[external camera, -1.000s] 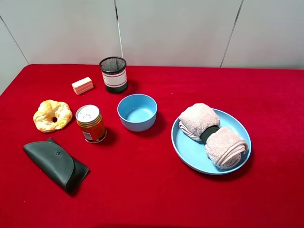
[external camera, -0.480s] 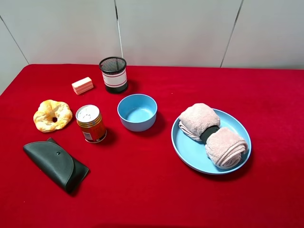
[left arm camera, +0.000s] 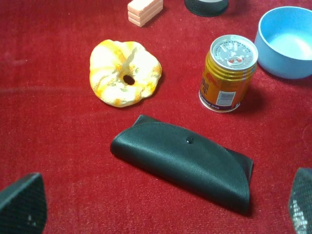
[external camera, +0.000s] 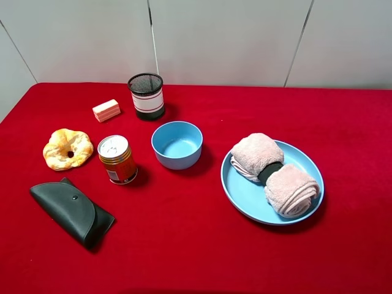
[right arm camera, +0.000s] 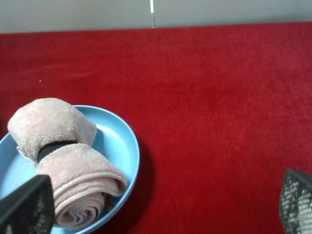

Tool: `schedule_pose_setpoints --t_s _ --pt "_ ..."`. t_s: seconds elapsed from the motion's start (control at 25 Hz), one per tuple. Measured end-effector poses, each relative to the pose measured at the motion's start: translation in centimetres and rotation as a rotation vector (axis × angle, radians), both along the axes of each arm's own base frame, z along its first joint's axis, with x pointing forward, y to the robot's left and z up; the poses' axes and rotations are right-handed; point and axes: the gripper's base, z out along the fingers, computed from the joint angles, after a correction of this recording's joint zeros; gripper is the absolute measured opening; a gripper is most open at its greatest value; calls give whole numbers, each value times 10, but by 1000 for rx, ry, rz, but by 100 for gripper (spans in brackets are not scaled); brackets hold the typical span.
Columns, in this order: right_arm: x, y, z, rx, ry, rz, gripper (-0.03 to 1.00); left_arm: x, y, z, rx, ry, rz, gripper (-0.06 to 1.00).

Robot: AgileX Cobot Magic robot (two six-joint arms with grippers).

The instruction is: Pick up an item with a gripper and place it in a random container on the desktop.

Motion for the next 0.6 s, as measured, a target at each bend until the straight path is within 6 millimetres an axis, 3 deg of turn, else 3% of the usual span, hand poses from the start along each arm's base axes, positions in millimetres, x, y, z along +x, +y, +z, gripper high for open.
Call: schedule_pose_setpoints --t_s 0.6 --pt "0 0 0 0 0 0 69 0 0 0 0 0 0 100"
